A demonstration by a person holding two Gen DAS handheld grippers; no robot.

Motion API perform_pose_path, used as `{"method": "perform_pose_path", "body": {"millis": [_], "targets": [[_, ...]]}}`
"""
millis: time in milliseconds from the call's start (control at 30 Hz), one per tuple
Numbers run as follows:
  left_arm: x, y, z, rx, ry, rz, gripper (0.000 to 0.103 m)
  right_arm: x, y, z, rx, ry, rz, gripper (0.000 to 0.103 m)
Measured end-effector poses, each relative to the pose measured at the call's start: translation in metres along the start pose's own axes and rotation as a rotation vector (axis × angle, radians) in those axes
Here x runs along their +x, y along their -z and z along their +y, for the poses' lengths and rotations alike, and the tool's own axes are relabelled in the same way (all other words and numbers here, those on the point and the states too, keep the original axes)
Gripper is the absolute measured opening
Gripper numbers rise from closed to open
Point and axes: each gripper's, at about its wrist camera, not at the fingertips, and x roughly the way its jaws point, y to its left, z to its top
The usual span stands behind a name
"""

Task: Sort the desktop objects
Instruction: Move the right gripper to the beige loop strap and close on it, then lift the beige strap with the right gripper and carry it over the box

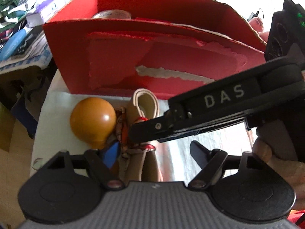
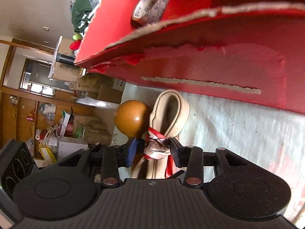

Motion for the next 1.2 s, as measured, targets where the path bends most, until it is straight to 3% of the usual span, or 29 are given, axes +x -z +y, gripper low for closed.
{"method": "perform_pose_path", "body": {"millis": [33,233,500,600,733,1067,1200], "targets": [[0.001,0.000,0.000,0.002,0.001,0.004,0.081,0.001,0.001,-0.002,0.008,0.007,0.004,0.033],[0.004,0.000,-0.007,0.046,0.031,0.013,0.081,-0.015,0.007,-0.013,0.034,0.009,-0.020,0.027],[0.013,0.001,-0.034,0.145,0.100,0.058,0.081,-0.064,0.025,-0.026,0.055,0.073,-0.104,0.026],[0.020,0.000,-0.044,0.165,0.132,0.082,0.081,-0.077,0.031,-0.035,0.086,0.143,-0.118,0.026],[0.028,-0.002,-0.061,0.203,0.171,0.110,0.074,-0.087,0.041,-0.046,0.128,0.188,-0.142,0.027],[0.037,-0.002,-0.093,0.297,0.121,0.097,0.067,-0.083,0.047,-0.050,0.159,0.189,-0.180,0.036],[0.035,0.002,-0.101,0.324,0.098,0.092,0.065,-0.077,0.049,-0.057,0.196,0.165,-0.168,0.030]]}}
